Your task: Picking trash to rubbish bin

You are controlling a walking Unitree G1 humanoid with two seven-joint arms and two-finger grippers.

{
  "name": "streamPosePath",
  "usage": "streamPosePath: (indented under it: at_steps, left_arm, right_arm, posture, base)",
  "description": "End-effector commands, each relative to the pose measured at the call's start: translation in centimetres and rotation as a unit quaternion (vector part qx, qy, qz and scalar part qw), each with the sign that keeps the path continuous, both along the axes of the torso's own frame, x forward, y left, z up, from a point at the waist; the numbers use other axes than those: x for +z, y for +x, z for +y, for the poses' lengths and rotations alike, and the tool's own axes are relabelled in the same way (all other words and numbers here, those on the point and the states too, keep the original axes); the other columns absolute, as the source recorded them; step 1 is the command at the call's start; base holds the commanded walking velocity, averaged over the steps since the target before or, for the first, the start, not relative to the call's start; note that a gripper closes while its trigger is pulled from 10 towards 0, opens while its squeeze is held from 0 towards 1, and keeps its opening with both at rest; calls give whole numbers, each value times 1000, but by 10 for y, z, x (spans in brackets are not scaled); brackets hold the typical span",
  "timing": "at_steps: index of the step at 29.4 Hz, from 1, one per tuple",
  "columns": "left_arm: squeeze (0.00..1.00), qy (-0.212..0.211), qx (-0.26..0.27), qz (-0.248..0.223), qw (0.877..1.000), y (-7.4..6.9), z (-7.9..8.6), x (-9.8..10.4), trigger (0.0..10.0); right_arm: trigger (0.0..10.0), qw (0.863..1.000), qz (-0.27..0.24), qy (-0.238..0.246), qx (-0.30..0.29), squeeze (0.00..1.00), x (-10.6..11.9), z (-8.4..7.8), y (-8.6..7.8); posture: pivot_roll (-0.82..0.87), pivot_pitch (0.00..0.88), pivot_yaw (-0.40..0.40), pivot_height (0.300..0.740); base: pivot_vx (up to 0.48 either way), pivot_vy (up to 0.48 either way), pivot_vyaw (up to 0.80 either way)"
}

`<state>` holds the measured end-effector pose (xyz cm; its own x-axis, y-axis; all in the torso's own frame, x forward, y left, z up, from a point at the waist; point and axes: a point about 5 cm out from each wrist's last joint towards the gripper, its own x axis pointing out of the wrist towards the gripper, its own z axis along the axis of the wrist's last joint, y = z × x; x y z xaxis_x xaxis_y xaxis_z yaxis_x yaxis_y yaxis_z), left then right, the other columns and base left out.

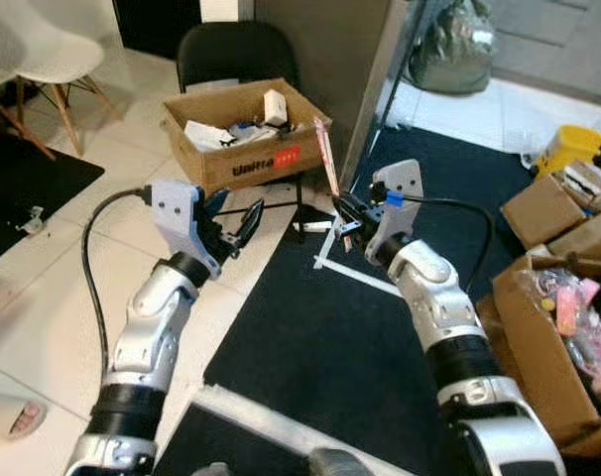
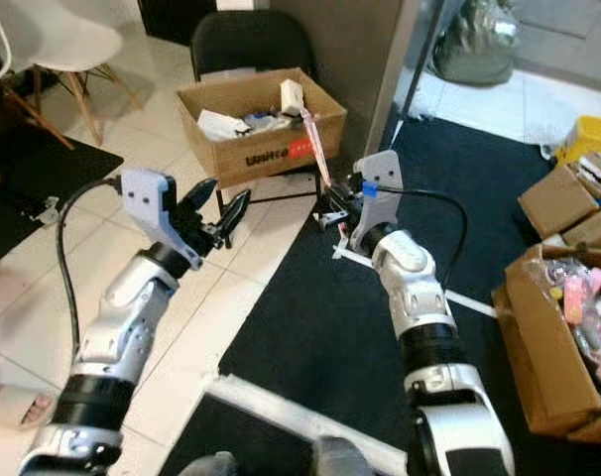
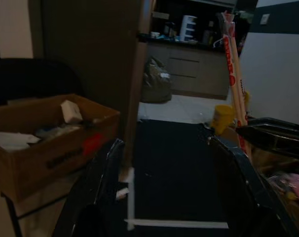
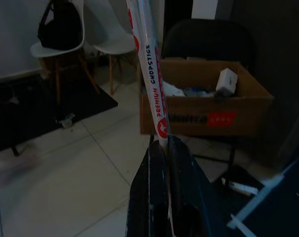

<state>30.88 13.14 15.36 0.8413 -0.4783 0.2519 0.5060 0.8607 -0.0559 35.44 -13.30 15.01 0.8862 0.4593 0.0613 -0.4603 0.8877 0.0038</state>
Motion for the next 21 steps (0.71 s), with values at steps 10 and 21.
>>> streamPosePath:
  at_steps: [10, 21]
  left_arm:
    - [0, 7, -9, 0, 1000, -1, -3, 0, 10000]
    - [0, 8, -10, -1, 1000, -1, -3, -1, 10000]
  right_arm:
    - [10000, 1000, 5, -1, -4, 0, 0, -4, 0]
    - [10000, 1000, 2, -4, -6, 0, 0, -5, 0]
  posture:
    - [-77, 0, -34, 740]
    - [-75, 0, -40, 740]
  base:
    - [480, 0, -795]
    - [480, 0, -90]
